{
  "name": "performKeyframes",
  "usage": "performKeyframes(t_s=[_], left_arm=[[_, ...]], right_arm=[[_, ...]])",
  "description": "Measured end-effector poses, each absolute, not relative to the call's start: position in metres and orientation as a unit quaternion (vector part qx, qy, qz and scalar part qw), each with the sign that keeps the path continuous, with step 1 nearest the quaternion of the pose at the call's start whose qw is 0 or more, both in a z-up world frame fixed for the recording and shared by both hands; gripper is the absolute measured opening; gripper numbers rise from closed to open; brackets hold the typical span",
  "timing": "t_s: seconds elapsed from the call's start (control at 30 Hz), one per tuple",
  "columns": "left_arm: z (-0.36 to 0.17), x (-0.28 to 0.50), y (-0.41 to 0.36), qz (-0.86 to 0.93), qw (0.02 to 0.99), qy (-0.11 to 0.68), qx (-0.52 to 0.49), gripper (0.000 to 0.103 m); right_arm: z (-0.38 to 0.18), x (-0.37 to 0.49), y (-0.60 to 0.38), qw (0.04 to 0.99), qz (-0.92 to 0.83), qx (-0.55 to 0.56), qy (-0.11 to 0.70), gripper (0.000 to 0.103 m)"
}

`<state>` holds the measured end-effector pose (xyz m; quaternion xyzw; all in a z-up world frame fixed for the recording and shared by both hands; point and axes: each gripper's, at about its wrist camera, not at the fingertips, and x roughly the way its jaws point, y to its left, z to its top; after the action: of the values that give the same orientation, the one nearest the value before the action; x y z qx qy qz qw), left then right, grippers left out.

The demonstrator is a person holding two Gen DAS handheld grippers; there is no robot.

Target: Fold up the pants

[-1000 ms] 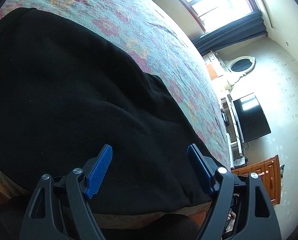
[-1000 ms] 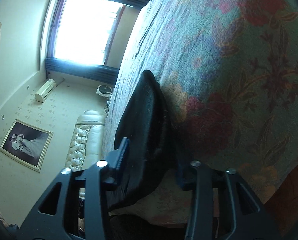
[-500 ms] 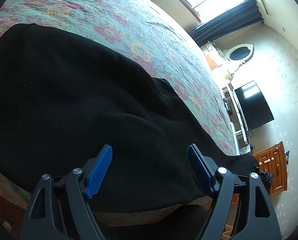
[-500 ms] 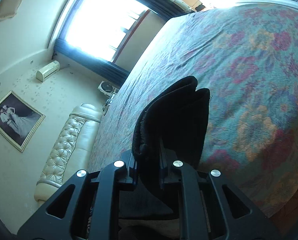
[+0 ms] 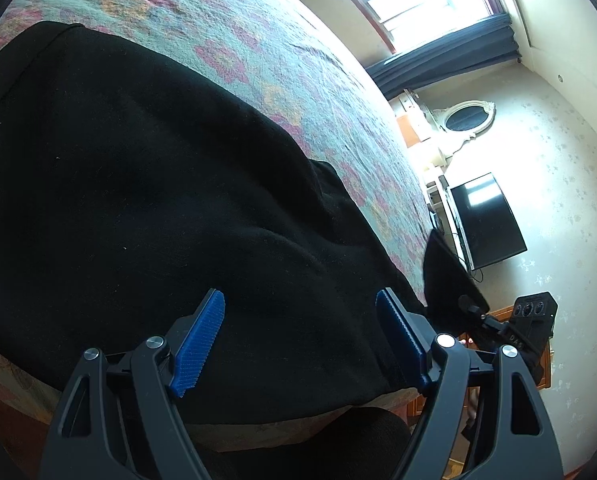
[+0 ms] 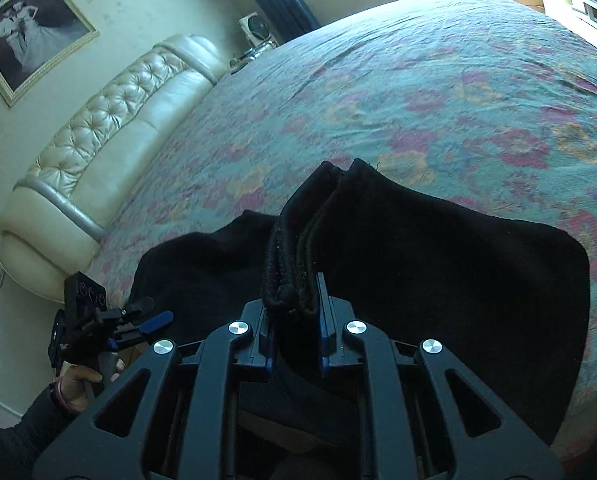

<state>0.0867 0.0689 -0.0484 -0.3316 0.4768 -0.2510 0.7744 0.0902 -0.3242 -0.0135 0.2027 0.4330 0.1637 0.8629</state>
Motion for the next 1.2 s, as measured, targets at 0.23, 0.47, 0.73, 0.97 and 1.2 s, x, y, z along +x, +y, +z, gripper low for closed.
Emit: performKeyframes(t_s=[0.23, 0.47, 0.73, 0.97, 1.2], left_arm=[[-0.049, 0.087, 0.077, -0.249, 0.768, 0.477, -0.347, 0.077], [-0.050, 0.090, 0.079, -0.250, 0.768, 0.478, -0.345, 0.077], [-0.047, 0.091, 0.079, -0.249, 0.770, 0.480, -0.338, 0.077], [-0.030, 0.089, 0.085, -0.255, 0.788, 0.464, -0.314, 0.077], [-0.018, 0.078, 0.129, -0.230, 0.808, 0.443, -0.313, 0.077]], right_arm=[[-0.057, 0.097, -0.259, 0.838, 0.170, 0.172, 0.489, 0.015], [-0.071, 0.095, -0.244, 0.836, 0.170, 0.140, 0.503, 0.029], [-0.076, 0.087, -0.229, 0.816, 0.218, 0.148, 0.514, 0.051], [-0.076, 0.085, -0.221, 0.809, 0.238, 0.150, 0.517, 0.064], [-0.078, 0.084, -0.212, 0.808, 0.247, 0.143, 0.516, 0.069]])
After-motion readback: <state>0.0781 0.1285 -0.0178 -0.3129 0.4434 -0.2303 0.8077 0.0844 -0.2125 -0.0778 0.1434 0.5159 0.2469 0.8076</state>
